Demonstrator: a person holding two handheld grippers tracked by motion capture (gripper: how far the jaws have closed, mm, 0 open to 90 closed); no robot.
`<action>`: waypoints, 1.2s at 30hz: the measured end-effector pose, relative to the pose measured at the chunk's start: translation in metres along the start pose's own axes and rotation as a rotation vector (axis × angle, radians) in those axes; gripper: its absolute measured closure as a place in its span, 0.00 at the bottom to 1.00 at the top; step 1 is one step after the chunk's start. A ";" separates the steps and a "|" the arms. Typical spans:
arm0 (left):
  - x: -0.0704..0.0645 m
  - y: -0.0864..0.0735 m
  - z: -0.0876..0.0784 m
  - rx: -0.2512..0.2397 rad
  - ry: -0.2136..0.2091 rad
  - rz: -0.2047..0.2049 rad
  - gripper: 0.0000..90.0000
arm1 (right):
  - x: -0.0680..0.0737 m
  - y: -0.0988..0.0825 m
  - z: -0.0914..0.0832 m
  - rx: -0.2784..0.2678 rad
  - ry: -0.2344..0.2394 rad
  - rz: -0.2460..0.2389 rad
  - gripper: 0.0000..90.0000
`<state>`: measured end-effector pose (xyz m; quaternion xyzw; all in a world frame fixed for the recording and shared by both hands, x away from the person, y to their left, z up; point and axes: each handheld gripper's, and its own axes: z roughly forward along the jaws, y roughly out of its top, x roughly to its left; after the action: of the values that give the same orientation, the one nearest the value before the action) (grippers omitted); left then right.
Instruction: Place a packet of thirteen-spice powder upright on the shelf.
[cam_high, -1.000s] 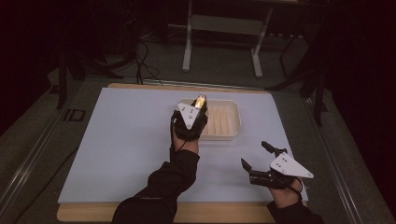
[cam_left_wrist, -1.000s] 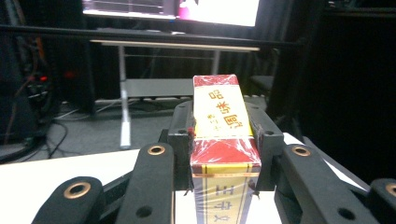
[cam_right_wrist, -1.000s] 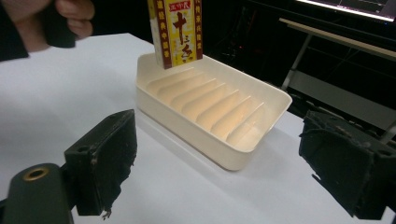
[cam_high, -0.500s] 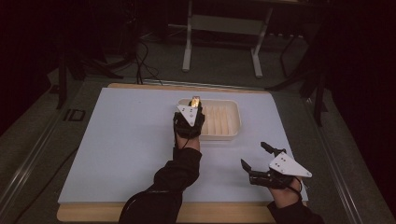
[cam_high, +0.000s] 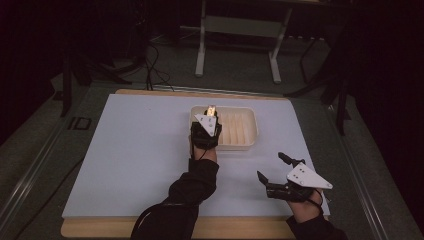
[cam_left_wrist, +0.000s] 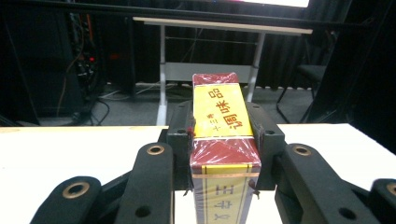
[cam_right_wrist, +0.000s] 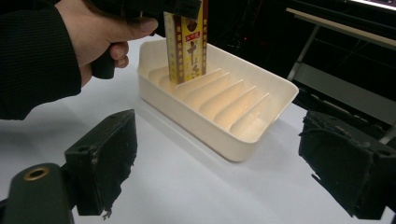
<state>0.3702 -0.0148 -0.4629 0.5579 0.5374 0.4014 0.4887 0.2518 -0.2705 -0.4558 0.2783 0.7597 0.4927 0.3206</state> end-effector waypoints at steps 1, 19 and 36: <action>0.000 0.000 0.002 0.021 0.004 0.004 0.76 | 0.000 0.000 0.000 0.000 0.002 0.001 0.13; -0.010 -0.016 0.014 0.067 -0.008 0.050 0.75 | -0.001 -0.001 0.001 0.005 0.016 0.016 0.13; -0.005 -0.030 0.025 0.152 -0.027 0.033 0.71 | -0.003 -0.001 0.001 0.010 0.023 0.027 0.13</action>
<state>0.3875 -0.0245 -0.4967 0.6074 0.5505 0.3598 0.4456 0.2546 -0.2722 -0.4568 0.2845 0.7620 0.4963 0.3037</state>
